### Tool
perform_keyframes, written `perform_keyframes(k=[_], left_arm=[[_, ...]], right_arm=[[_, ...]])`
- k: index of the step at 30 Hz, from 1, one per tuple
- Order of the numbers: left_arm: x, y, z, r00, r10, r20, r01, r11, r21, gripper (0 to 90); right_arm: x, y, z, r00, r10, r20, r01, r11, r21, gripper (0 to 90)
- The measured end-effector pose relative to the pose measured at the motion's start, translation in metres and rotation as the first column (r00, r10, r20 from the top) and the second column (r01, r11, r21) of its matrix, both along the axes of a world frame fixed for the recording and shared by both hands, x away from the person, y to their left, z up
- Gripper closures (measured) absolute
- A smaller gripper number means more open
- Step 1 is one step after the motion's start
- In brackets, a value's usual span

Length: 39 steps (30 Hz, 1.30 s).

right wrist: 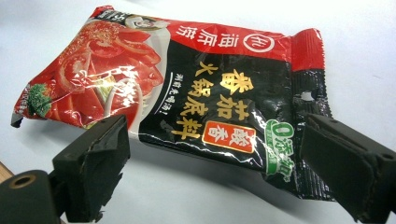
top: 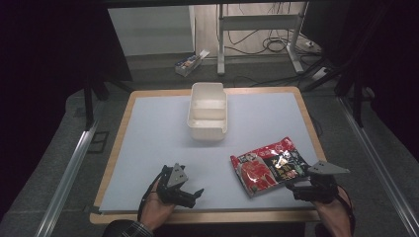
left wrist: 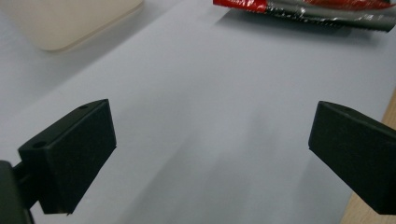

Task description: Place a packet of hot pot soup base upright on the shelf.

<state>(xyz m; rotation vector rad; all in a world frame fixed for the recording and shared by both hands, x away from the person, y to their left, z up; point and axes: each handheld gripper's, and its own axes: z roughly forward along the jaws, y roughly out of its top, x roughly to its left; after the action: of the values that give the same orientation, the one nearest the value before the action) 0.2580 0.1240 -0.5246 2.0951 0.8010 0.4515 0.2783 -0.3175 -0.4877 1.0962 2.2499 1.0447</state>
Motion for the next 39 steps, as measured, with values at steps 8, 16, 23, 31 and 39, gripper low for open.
perform_keyframes(k=[8, 16, 23, 31, 39], left_arm=[[0.002, 0.004, -0.001, 1.0000, -0.002, 0.004, 0.002, 0.9998, -0.019, 0.8], [0.006, 0.004, -0.003, 0.9993, 0.019, -0.033, -0.019, 0.9998, 0.002, 1.8], [0.006, -0.002, 0.000, 0.9985, -0.018, -0.051, 0.019, 0.9998, 0.011, 1.7], [0.006, -0.011, 0.012, 0.9981, -0.059, -0.016, 0.058, 0.9982, -0.015, 17.0], [0.013, -0.029, 0.015, 0.9894, -0.138, -0.044, 0.136, 0.9892, -0.055, 37.9]], right_arm=[[0.002, -0.001, -0.004, 0.9999, -0.005, -0.011, 0.005, 1.000, -0.015, 6.6], [0.005, -0.002, -0.008, 0.9992, -0.006, -0.039, 0.006, 1.000, -0.011, 6.6], [0.006, -0.002, -0.010, 0.9985, 0.001, -0.054, -0.002, 1.000, -0.017, 6.6], [0.006, -0.002, -0.010, 0.9985, 0.006, -0.054, -0.007, 1.000, -0.016, 6.6], [0.005, -0.002, -0.009, 0.9992, 0.008, -0.039, -0.009, 1.000, -0.016, 6.7]])
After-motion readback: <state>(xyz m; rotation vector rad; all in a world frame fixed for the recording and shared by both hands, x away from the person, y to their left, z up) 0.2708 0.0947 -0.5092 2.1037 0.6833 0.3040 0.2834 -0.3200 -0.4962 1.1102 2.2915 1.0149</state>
